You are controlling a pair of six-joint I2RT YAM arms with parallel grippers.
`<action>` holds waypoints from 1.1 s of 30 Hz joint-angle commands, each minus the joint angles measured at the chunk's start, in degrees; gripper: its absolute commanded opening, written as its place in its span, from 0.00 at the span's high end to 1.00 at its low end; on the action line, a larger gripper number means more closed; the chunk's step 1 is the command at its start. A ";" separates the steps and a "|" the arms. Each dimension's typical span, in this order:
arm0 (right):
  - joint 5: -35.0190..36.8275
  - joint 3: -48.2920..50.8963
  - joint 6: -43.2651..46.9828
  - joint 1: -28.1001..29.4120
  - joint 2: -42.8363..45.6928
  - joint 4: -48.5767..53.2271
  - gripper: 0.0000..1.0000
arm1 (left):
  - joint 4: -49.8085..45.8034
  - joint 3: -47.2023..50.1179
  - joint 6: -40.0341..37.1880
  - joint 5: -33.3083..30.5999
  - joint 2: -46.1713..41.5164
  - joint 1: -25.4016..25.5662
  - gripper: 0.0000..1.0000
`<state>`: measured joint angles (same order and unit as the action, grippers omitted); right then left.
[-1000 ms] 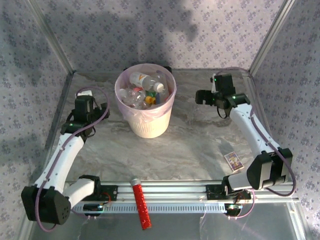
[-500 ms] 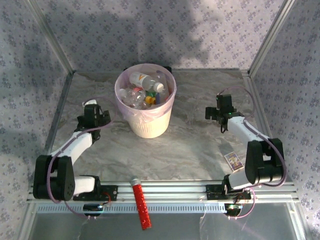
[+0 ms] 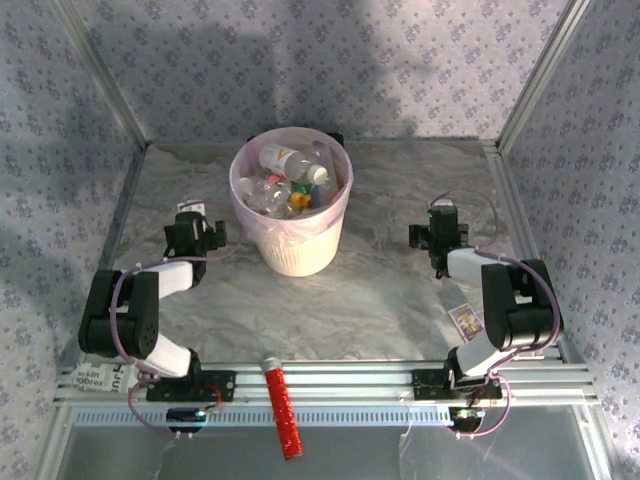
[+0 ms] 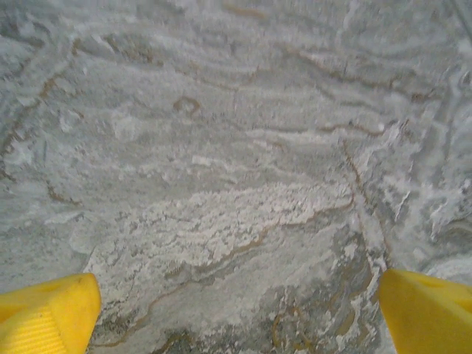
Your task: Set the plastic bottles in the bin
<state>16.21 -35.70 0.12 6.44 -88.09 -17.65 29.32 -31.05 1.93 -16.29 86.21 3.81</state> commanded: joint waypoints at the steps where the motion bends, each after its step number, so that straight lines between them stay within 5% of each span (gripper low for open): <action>1: 2.11 2.83 1.60 -1.23 2.93 -9.14 0.01 | 7.52 1.99 -0.18 2.58 0.60 -1.64 0.00; 5: 0.57 9.85 1.63 -3.63 1.87 -23.65 0.02 | 9.97 3.74 0.07 5.14 0.16 -2.40 0.00; 9: -4.82 11.44 -1.35 -7.43 3.31 -23.11 0.01 | 21.96 8.71 0.26 8.37 2.65 -3.81 0.00; 11: -4.47 14.45 -0.65 -6.96 0.76 -31.27 0.01 | 16.05 7.28 0.56 8.35 1.16 -3.77 0.00; 33: -4.34 14.02 -0.39 -6.69 1.17 -30.01 0.01 | 18.32 7.86 0.27 8.18 1.77 -3.68 0.00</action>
<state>12.14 -21.78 -0.14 -0.45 -86.41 -46.13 45.25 -23.18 1.98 -9.37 88.20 0.36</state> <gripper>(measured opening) 0.992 0.997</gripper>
